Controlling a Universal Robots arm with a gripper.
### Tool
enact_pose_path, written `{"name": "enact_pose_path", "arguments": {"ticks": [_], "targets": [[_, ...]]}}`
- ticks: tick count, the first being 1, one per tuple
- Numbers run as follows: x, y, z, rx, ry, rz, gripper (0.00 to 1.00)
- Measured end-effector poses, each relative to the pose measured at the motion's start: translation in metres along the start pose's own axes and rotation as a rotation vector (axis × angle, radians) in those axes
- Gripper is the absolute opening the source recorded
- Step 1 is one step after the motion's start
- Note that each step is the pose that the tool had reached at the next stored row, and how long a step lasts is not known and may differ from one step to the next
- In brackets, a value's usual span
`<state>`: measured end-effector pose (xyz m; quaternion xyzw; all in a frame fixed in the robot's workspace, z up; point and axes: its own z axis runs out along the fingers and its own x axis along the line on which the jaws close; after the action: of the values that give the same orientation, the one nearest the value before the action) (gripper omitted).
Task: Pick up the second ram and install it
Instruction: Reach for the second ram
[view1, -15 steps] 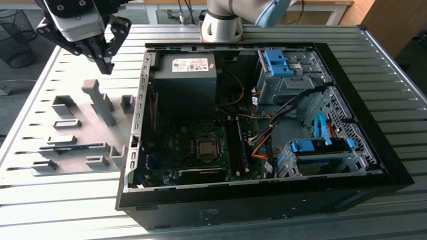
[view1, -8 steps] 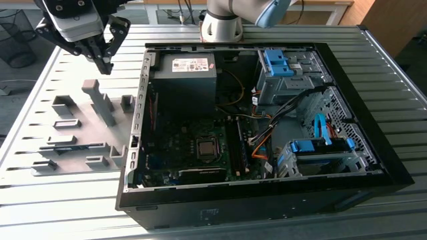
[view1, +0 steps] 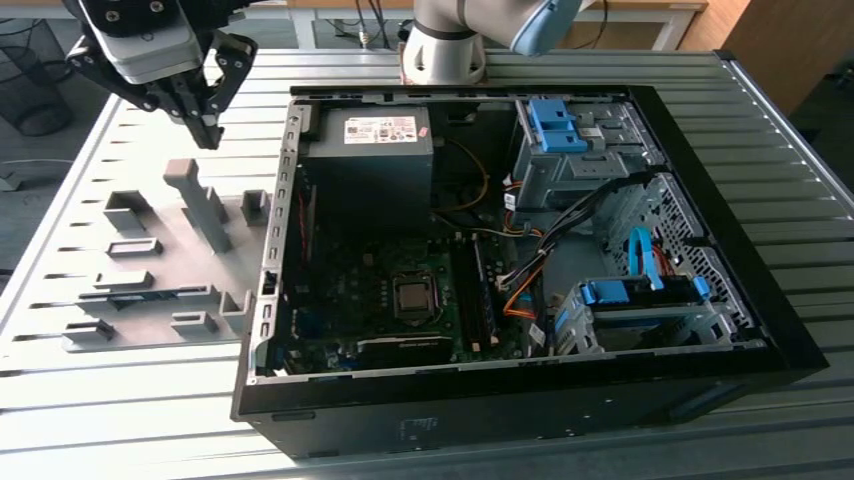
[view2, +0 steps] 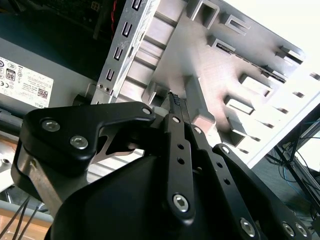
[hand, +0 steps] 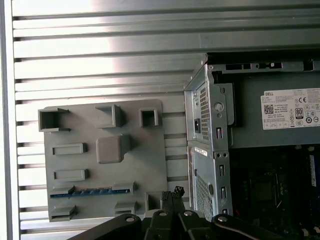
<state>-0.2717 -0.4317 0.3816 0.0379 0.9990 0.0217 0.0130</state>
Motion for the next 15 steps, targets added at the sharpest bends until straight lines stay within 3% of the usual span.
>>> {"name": "enact_pose_path", "arguments": {"ticks": [15], "targets": [[0.0029,-0.0002,0.0002,0.0,-0.0001,0.0,0.1]]}}
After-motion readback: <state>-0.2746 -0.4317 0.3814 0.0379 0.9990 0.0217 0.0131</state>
